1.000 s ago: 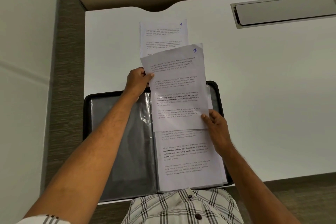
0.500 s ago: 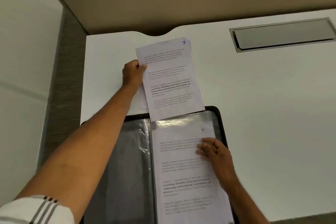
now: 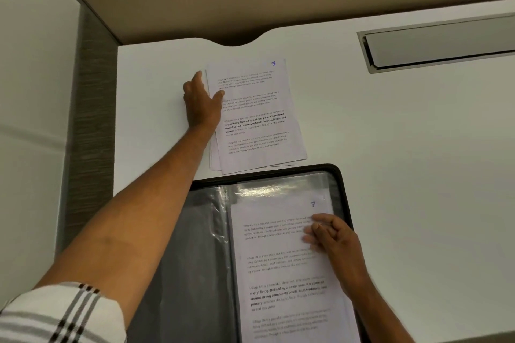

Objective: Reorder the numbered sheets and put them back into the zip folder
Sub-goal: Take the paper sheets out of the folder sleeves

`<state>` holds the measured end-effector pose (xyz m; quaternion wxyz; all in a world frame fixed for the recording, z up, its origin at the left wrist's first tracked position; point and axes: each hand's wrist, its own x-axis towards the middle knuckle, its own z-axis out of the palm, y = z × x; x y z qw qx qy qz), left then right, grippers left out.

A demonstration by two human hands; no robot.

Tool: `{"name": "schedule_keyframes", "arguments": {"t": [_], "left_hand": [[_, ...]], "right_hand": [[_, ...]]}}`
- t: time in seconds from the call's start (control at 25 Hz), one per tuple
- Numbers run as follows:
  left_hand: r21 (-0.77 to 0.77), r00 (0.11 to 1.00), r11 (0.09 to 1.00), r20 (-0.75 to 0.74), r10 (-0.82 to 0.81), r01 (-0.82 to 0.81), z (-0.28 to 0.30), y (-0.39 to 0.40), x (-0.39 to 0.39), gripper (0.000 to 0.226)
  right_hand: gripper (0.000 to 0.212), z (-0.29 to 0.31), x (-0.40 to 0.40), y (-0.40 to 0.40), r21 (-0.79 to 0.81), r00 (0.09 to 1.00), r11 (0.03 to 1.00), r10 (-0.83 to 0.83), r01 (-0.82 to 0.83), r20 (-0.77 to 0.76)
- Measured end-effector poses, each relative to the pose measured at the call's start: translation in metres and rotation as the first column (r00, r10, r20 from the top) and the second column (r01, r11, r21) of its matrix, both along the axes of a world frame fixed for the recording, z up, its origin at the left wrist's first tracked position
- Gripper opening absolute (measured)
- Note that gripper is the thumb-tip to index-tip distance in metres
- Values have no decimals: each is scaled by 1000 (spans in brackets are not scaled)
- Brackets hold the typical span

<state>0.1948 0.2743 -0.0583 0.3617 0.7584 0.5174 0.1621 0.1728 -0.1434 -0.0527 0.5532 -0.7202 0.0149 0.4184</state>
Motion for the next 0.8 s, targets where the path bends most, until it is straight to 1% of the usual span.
{"name": "schedule_keyframes", "arguments": {"t": [0.04,0.12,0.2,0.28,0.36,0.4,0.44,0.52,0.6,0.68,0.76,0.8], "left_hand": [[59,999,998,-34,-32,34,-2,-8,-6,60],[185,981,968,-131,-144,167,-8,-30,-26,50],[254,943,921,-234,-237,294,-13,-55,-49,42],[233,865,871,-379,-329,433,-17,-73,-69,49],[125,772,839,-481,-416,530,-16,-81,-80,63],[81,751,837,-494,-438,541,-12,-84,-85,66],[62,753,843,-488,-441,534,-6,-90,-92,67],[53,785,862,-446,-430,503,5,-107,-111,66],[55,822,884,-399,-406,463,9,-132,-138,62],[123,857,897,-375,-353,424,15,-161,-173,55],[218,894,896,-328,-305,386,15,-190,-207,46],[241,908,895,-290,-302,375,14,-204,-222,41]], "right_hand": [[17,0,0,0,-6,1000,1000,4,-4,2],[17,0,0,0,-12,1000,1000,13,-13,7],[16,1,-1,1,-17,1000,1000,18,-18,13],[17,3,-2,0,-17,1000,1000,23,-22,20],[18,6,-1,0,-1,1000,1000,24,-24,18],[19,8,-1,1,9,1000,1000,25,-25,10],[21,12,-2,0,17,1000,999,29,-29,-1],[23,19,-4,-2,13,999,999,43,-43,-8],[22,26,-8,-8,-16,997,997,76,-76,21],[18,36,-13,-18,-59,986,985,164,-162,31],[22,46,-19,-28,-78,955,952,296,-297,-32],[25,51,-21,-32,-75,927,924,369,-374,-69]]}}
